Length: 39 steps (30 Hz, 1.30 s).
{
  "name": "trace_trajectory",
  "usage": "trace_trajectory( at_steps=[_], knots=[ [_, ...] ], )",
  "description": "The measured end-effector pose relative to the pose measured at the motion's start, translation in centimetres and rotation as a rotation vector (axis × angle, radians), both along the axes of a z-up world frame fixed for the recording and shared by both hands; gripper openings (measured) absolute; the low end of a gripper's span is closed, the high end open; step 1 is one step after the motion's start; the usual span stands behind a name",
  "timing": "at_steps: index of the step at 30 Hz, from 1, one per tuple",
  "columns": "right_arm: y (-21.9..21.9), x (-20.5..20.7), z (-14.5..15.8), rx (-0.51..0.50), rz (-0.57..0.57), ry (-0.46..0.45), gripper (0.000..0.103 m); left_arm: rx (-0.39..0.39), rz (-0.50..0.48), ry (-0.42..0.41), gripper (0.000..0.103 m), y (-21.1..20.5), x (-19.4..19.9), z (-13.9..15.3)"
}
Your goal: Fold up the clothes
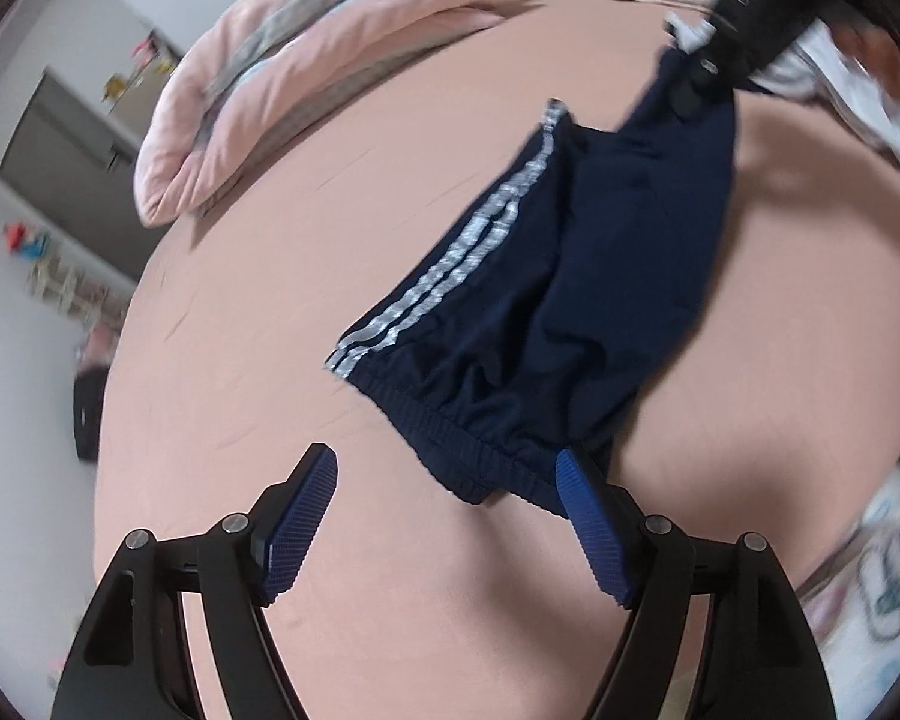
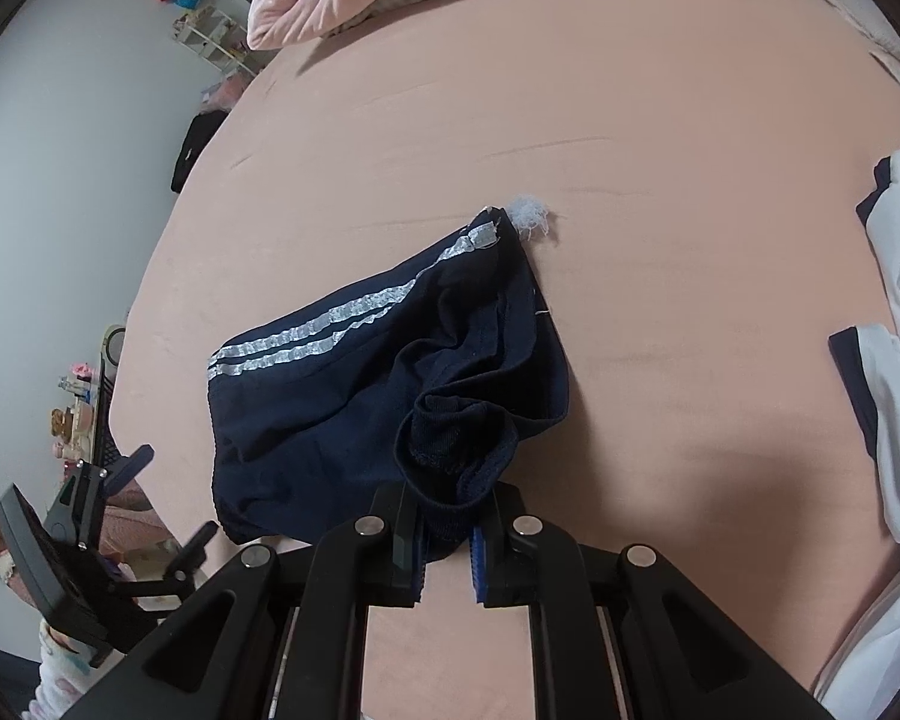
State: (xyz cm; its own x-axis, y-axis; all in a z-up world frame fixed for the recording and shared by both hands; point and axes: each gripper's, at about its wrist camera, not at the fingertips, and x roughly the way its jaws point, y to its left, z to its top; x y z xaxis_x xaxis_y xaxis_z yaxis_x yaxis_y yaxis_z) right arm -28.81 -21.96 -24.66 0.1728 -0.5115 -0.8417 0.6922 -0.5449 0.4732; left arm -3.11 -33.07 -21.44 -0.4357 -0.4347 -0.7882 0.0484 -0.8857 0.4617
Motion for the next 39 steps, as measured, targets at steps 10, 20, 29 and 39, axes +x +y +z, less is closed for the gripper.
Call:
trace_trajectory(
  at_steps=[10,20,29,39],
  knots=[
    [-0.3,0.1,0.1,0.014,0.007,0.009,0.01,-0.286,-0.351,-0.073,0.075,3.4,0.6,-2.2],
    [-0.7,-0.1,0.3,0.024,0.009,0.002,0.01,-0.475,-0.573,-0.183,0.075,4.2,2.6,-5.6],
    [-1.4,-0.2,0.9,0.017,0.021,0.002,0.01,-0.592,-0.689,-0.185,0.075,5.1,1.7,-7.9],
    [-1.7,-0.5,0.5,0.028,0.028,-0.014,0.01,-0.568,-0.736,-0.238,0.074,4.6,0.9,-8.3]
  ],
)
